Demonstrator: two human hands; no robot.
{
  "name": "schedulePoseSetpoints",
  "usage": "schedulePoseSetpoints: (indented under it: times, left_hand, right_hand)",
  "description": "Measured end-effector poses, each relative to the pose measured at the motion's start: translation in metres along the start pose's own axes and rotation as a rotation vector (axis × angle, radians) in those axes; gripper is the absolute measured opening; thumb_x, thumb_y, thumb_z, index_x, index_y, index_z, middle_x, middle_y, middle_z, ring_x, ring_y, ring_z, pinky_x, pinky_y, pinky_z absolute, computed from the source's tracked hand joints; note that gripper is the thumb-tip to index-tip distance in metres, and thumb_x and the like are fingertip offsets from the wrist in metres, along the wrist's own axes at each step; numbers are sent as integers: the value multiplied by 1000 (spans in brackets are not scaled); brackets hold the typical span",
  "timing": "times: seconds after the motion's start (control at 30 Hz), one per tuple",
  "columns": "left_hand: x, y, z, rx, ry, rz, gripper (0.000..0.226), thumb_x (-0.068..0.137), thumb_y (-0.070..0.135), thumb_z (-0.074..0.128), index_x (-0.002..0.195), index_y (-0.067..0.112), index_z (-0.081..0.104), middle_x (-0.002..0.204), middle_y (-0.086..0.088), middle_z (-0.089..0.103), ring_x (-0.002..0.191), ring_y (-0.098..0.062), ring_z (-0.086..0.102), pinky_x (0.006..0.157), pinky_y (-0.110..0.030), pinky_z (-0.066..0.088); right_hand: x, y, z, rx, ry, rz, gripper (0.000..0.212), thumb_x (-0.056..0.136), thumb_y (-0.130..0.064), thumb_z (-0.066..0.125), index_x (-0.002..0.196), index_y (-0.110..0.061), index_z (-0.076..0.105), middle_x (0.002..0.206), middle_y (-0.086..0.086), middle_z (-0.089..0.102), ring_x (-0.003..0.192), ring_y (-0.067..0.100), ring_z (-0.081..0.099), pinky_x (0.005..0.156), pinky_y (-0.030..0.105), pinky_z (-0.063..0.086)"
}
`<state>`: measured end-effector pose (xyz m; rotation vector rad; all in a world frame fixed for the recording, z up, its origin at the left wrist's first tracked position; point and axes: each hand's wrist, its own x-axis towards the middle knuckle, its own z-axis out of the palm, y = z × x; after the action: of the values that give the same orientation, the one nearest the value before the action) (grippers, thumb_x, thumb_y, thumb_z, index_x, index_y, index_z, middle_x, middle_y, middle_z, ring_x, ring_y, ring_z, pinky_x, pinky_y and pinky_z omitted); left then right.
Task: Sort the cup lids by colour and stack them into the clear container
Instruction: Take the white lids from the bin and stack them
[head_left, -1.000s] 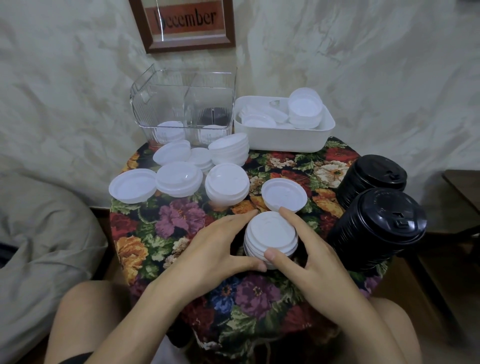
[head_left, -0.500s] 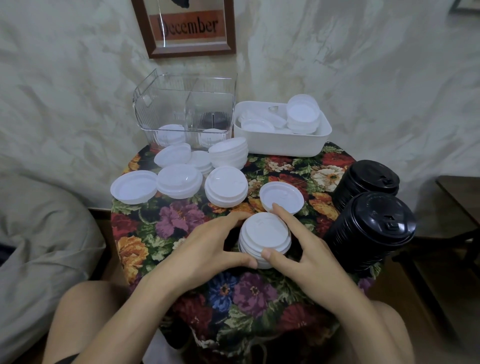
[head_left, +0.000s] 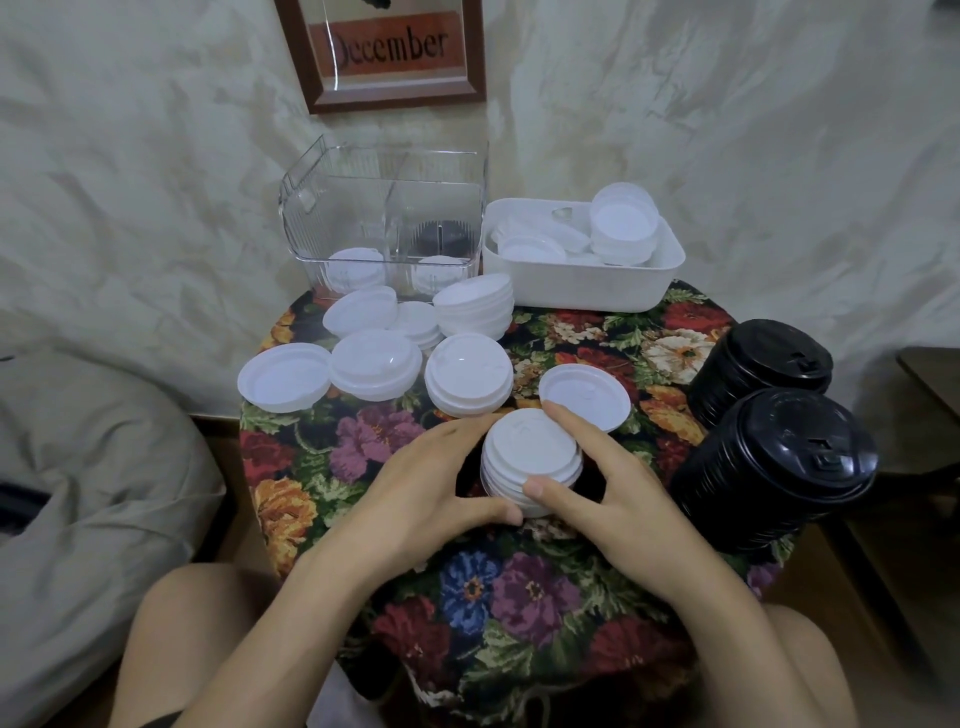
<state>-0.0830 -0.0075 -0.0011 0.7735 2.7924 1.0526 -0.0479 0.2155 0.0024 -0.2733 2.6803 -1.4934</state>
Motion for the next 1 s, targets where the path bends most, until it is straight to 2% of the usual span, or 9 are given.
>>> schedulePoseSetpoints:
  times: [0.23,0.33,0.47,0.57,0.67,0.77,0.87,0.93,1.0]
  left_hand:
    - [1,-4,2,-5,10,-12,86,79,53,81,152,52,35,132,54,32,130,25,27,102,2,20]
    - [0,-5,2,-8,10,-8,86,78,54,81,151,54,35,129,58,31,126,32,25,102,3,20]
    - [0,-4,3,33,21,3,88,78,54,82,153,51,35,136,49,36,131,24,29,104,-2,23]
    - [-1,-2,3,33,36,15,87,79,53,82,153,49,37,141,42,40,134,19,32,106,-9,28]
    - [-1,-2,4,38,49,29,86,78,57,81,152,48,38,141,42,42,132,22,33,107,-7,29]
    - [-2,0,6,49,65,32,85,78,59,79,151,49,37,136,47,41,126,29,31,101,0,27]
    - [-3,3,6,40,70,35,82,81,58,78,151,49,36,143,39,45,128,23,35,101,-3,30]
    - [-3,4,7,33,73,31,80,82,58,77,150,50,36,138,42,43,125,25,34,98,0,29]
    - [-3,6,8,30,68,22,77,84,58,75,150,50,36,137,42,44,125,23,37,96,0,29]
  right_hand:
    - [-2,1,-2,3,-44,25,82,89,-60,66,155,-56,19,152,-48,22,141,-25,17,115,15,22]
    - [-6,1,4,0,4,12,78,88,-63,63,155,-56,24,153,-46,25,141,-24,20,114,16,24]
    - [-6,-1,7,-15,38,14,66,86,-65,64,144,-65,32,153,-42,31,139,-22,24,112,18,28]
    - [-7,-3,11,-31,75,34,59,88,-56,70,131,-72,33,136,-55,32,129,-31,26,102,7,29]
    - [-10,-4,21,-59,174,35,66,90,-50,72,145,-58,36,130,-56,32,122,-31,30,93,0,29]
    - [-12,-7,31,-112,283,39,75,87,-51,74,153,-40,40,140,-34,41,122,-18,33,94,4,30]
    - [-12,-9,34,-109,302,48,78,85,-52,75,153,-35,41,135,-31,40,115,-20,30,86,-7,25]
    - [-12,-8,32,-73,281,50,77,85,-54,74,152,-37,40,133,-35,38,118,-19,32,90,-4,27]
    - [-11,-9,28,-20,242,64,76,86,-56,72,152,-41,38,138,-36,38,125,-15,35,99,8,30]
